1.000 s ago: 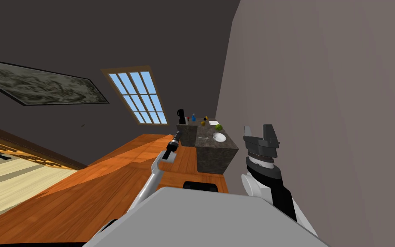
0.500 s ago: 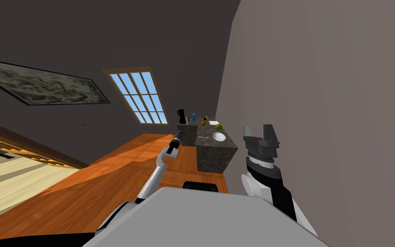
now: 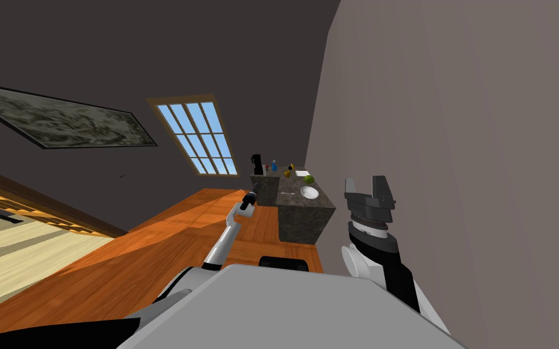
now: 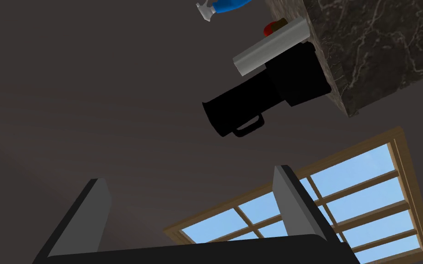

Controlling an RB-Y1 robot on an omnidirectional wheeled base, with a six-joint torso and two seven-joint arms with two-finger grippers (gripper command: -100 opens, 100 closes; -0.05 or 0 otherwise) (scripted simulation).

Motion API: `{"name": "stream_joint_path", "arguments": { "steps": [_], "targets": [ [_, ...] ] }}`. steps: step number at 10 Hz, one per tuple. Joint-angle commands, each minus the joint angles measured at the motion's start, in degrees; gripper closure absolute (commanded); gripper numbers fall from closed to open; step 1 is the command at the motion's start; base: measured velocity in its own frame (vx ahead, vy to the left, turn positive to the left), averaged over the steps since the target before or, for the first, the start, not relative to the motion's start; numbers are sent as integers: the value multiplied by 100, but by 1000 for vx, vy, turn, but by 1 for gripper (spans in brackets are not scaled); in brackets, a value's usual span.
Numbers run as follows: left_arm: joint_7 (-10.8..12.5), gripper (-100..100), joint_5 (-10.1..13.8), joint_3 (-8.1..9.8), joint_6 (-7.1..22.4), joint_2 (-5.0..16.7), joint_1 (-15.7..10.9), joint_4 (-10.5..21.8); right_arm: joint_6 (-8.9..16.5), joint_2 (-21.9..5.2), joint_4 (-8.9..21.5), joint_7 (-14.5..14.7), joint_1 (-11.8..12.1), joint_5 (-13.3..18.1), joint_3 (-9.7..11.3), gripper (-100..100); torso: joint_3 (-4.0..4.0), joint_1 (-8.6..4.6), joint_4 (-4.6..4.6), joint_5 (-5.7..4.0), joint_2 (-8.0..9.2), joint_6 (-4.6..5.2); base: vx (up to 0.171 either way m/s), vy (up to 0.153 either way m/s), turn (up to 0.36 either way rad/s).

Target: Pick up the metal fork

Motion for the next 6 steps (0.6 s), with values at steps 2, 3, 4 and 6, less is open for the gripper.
{"name": "stream_joint_path", "arguments": {
  "steps": [2,3,4,6],
  "targets": [
    [39,-100,-27,19,455,-33,-385,388,0,0,0,0,0,0,0,0,0,-3,0,0,0,1,-19,-14,4],
    [39,-100,-27,19,505,-33,-385,388,0,0,0,0,0,0,0,0,-1,-3,0,-1,-1,1,-7,-6,-1],
    [85,-100,-31,39,745,-48,-647,637,0,0,0,0,0,0,0,0,-2,0,-1,0,-3,0,-11,-13,5],
    [139,-100,-27,59,1086,-66,-924,900,0,0,0,0,0,0,0,0,-3,-3,-1,0,-4,0,-6,-22,2]
  ]
}}
